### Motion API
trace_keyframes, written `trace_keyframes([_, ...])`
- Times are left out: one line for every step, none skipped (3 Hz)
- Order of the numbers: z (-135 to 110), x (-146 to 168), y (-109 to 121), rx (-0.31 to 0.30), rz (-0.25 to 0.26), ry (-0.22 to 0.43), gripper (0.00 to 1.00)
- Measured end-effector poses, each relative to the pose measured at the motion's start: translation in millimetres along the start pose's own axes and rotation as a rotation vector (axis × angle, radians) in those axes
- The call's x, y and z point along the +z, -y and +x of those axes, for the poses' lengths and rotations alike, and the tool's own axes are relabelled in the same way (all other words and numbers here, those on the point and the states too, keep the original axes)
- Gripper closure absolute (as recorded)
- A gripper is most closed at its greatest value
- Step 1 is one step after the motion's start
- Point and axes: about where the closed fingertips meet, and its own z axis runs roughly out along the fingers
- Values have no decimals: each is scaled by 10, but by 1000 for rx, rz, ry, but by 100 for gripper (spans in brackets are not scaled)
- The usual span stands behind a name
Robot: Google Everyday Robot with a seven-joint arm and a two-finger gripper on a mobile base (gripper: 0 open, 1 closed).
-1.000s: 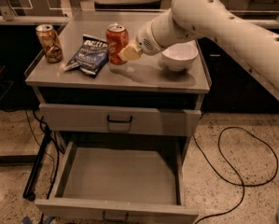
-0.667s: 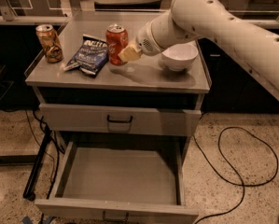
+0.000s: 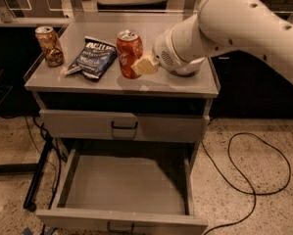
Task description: Place coke can into middle drawer
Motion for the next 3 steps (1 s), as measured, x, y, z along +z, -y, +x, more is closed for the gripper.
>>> trace_keyframes([203, -239, -286, 37, -8, -13, 100])
trace_keyframes([268, -266, -315, 47, -9, -20, 100])
trace_keyframes([243, -293, -246, 31, 4, -34, 100])
